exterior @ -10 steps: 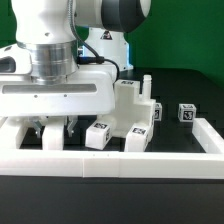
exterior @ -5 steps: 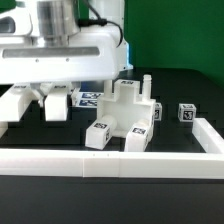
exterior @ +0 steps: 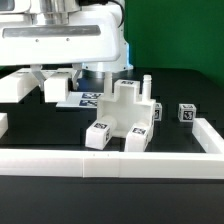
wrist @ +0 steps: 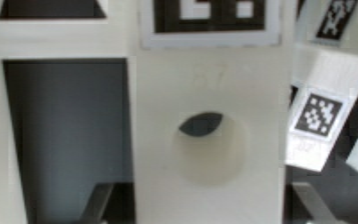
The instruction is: Assemble chair
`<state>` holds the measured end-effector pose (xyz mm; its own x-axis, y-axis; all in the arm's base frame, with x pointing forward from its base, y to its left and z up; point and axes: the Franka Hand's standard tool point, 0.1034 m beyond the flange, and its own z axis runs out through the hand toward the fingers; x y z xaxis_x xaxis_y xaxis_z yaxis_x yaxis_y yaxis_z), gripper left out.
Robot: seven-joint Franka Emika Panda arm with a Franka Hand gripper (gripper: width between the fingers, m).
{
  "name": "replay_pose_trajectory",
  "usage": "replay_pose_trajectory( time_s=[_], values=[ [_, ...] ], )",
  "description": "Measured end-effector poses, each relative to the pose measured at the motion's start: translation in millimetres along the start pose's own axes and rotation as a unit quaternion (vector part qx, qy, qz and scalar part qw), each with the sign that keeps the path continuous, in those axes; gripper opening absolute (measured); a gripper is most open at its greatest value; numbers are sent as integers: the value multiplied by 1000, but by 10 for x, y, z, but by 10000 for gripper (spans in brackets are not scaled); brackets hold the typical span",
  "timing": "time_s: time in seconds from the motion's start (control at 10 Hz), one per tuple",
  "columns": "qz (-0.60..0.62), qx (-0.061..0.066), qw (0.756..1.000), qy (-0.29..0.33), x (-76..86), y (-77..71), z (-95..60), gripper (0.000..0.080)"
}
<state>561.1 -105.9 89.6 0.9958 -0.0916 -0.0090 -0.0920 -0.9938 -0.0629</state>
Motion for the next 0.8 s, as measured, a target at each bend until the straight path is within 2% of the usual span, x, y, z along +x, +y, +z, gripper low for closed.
replay_pose_trajectory(
  time_s=[0.1, 0.4, 0.6, 0.7, 0.8],
  values=[
    [35, 0, 999, 0, -4, 3, 3, 284],
    [148, 19, 989, -1, -159, 3, -62, 284],
    [153, 28, 988, 1, -283, -89, -221, 284],
    [163, 35, 986, -1, -270, -148, -321, 284],
    [174, 39, 984, 1, -240, -269, -416, 284]
  ],
)
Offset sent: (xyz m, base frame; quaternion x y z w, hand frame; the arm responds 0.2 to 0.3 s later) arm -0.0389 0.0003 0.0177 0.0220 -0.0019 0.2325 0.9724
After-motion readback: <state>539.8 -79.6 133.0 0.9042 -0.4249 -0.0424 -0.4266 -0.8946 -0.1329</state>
